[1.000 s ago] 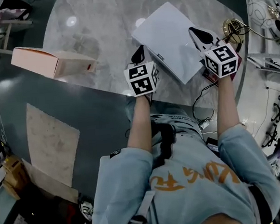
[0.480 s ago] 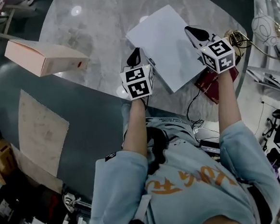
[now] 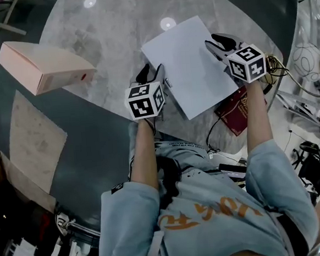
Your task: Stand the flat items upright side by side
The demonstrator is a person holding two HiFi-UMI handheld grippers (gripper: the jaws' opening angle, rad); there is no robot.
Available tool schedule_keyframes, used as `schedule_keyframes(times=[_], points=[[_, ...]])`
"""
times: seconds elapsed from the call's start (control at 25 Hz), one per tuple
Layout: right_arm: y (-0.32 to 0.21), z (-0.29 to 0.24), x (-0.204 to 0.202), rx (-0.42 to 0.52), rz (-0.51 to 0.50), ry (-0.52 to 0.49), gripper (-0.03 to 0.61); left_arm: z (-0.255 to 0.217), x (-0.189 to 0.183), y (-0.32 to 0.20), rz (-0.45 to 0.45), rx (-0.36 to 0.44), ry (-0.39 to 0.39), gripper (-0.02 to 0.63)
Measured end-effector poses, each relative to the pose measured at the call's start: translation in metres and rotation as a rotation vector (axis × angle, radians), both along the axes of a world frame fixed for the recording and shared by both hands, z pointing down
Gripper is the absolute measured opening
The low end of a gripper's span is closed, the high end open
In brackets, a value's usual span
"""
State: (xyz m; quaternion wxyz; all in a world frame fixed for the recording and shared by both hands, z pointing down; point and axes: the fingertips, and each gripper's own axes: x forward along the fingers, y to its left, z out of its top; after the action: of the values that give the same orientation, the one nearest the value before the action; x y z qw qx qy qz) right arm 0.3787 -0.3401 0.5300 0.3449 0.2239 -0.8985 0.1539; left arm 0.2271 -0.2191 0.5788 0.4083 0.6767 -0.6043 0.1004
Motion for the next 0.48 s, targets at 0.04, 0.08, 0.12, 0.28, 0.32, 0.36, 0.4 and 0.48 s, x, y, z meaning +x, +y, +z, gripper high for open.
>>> schedule_keyframes(times=[0.04, 0.08, 0.12, 0.28, 0.32, 0.36, 0.4, 0.48], points=[[-0.004, 0.003, -0.001, -0.017, -0.005, 0.0, 0.169, 0.002, 0.001, -0.002, 0.003, -0.011, 0.028, 0.229], [-0.006, 0.008, -0.002, -0.037, -0.016, 0.005, 0.201, 0.004, 0.001, -0.003, 0.008, -0.024, 0.046, 0.252], [-0.007, 0.012, -0.003, -0.061, -0.032, 0.014, 0.238, 0.007, 0.002, -0.004, 0.012, -0.038, 0.06, 0.268], [-0.008, 0.029, -0.008, -0.169, -0.072, 0.014, 0.346, 0.014, 0.008, -0.008, 0.007, -0.069, 0.147, 0.319], [-0.008, 0.032, -0.008, -0.194, -0.071, 0.009, 0.364, 0.015, 0.011, -0.009, 0.018, -0.073, 0.166, 0.328], [-0.008, 0.036, -0.007, -0.217, -0.071, 0.007, 0.375, 0.016, 0.015, -0.008, 0.036, -0.078, 0.178, 0.337], [-0.008, 0.04, -0.007, -0.238, -0.071, 0.008, 0.382, 0.017, 0.018, -0.008, 0.055, -0.084, 0.182, 0.346], [-0.008, 0.048, -0.005, -0.276, -0.077, 0.012, 0.39, 0.019, 0.021, -0.009, 0.08, -0.099, 0.173, 0.366]])
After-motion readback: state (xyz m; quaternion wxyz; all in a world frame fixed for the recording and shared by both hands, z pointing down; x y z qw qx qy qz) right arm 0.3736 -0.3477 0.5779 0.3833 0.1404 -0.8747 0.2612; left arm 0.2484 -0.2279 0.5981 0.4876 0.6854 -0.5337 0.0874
